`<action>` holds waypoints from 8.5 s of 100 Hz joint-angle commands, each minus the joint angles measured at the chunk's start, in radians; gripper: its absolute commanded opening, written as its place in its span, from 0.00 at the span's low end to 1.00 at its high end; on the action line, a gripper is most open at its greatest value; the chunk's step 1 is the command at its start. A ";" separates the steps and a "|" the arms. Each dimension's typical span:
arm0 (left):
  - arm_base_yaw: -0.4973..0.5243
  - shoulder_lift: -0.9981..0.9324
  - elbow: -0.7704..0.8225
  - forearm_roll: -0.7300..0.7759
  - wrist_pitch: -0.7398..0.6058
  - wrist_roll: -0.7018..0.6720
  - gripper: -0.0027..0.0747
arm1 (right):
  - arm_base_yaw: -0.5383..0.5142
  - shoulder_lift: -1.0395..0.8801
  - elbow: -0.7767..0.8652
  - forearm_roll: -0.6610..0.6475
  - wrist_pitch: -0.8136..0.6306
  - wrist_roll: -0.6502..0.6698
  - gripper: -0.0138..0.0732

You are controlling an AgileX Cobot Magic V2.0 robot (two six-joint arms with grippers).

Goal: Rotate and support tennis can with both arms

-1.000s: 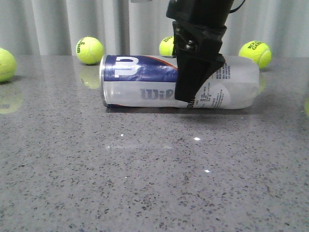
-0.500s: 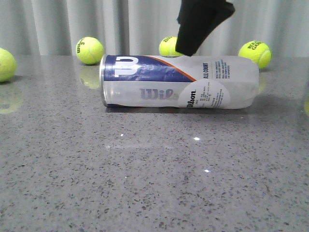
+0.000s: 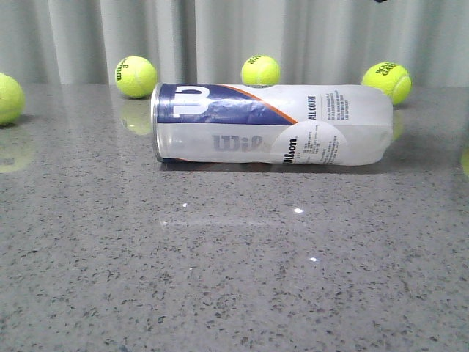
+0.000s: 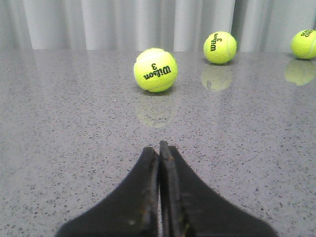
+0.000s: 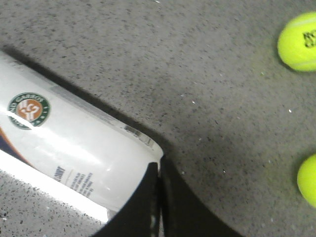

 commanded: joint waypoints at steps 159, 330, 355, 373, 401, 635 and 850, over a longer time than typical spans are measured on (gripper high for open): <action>-0.006 -0.041 0.034 0.000 -0.154 0.000 0.01 | -0.424 -1.231 1.048 0.233 -0.670 -0.023 0.08; -0.006 0.837 -0.805 -0.207 0.619 0.066 0.90 | -0.424 -1.259 1.049 0.233 -0.636 -0.023 0.08; -0.006 1.067 -0.954 -0.524 0.712 0.233 0.90 | -0.424 -1.259 1.049 0.233 -0.636 -0.023 0.08; -0.006 1.200 -1.014 -0.810 0.762 0.409 0.90 | -0.424 -1.259 1.049 0.233 -0.636 -0.023 0.08; -0.083 1.361 -1.077 -1.015 0.780 0.524 0.90 | -0.424 -1.259 1.049 0.233 -0.636 -0.023 0.08; -0.291 1.484 -1.527 -1.022 0.840 0.595 0.01 | -0.424 -1.259 1.049 0.233 -0.636 -0.023 0.08; -0.494 1.576 -1.741 -0.287 0.679 0.208 0.65 | -0.424 -1.259 1.049 0.233 -0.636 -0.023 0.08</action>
